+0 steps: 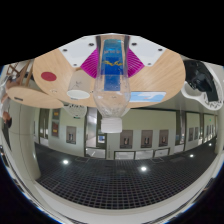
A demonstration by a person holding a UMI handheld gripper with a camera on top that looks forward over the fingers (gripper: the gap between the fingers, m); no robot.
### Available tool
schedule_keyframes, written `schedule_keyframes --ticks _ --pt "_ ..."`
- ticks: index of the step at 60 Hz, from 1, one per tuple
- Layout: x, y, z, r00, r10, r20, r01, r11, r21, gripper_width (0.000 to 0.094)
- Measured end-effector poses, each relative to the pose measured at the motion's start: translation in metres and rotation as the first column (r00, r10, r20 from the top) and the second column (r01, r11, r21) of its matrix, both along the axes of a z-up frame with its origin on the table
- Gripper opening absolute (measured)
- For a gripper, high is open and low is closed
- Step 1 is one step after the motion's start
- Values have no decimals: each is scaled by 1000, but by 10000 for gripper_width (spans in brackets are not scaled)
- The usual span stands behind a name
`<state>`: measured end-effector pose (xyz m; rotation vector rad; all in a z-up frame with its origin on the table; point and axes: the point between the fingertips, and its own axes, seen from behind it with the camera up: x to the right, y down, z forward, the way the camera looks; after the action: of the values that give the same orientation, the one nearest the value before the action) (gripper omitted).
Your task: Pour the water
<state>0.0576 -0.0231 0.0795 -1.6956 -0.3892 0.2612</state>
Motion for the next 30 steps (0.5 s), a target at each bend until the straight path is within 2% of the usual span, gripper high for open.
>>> schedule_keyframes --ticks 6,11,15,20,26,30 --pt "-20 5 -2 992 34 -123 -44 996 -74 308" --pt "-42 17 11 940 42 -339 -100 983 -155 307" --pt "-63 26 31 840 34 -542 -186 956 -229 307" --pt "-70 57 42 645 -30 -764 -290 915 -281 307" --pt "-80 63 72 365 -156 -918 -389 870 -302 306" --pt "-67 86 83 223 -229 -948 -423 853 -306 305"
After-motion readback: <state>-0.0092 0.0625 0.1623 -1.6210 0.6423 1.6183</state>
